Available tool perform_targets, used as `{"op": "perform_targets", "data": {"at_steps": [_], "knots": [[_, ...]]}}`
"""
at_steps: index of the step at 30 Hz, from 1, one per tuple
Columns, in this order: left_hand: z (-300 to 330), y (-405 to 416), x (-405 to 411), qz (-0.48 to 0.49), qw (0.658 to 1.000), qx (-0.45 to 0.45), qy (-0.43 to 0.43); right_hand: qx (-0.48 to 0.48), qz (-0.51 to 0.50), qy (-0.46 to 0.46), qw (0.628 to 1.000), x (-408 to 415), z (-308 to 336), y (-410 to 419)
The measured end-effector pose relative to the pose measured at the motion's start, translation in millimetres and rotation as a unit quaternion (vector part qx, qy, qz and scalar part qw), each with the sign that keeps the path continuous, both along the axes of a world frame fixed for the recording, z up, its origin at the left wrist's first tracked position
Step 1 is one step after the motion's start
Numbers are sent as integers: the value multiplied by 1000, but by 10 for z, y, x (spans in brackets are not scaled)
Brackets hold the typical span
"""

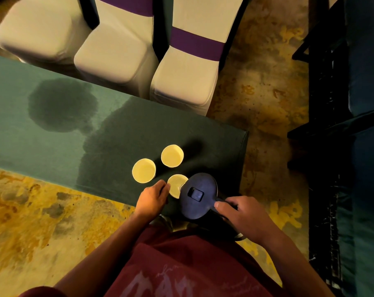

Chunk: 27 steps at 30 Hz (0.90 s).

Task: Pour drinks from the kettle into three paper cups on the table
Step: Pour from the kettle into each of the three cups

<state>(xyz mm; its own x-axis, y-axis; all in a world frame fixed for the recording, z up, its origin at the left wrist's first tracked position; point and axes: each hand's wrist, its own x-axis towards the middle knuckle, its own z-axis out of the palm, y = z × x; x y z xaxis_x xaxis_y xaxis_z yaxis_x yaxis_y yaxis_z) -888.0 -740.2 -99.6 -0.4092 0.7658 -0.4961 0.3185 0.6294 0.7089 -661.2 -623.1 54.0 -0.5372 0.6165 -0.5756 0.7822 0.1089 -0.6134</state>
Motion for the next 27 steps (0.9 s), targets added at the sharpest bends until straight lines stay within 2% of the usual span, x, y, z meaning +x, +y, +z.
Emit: {"op": "perform_targets", "data": {"at_steps": [15,27], "knots": [[30,19,13,1,1000,-1,18,28,-36,22,999,-3,-49,-7],[111,26,95,62,997,-25,24,-83,-115,134,981,293,-114,44]]}}
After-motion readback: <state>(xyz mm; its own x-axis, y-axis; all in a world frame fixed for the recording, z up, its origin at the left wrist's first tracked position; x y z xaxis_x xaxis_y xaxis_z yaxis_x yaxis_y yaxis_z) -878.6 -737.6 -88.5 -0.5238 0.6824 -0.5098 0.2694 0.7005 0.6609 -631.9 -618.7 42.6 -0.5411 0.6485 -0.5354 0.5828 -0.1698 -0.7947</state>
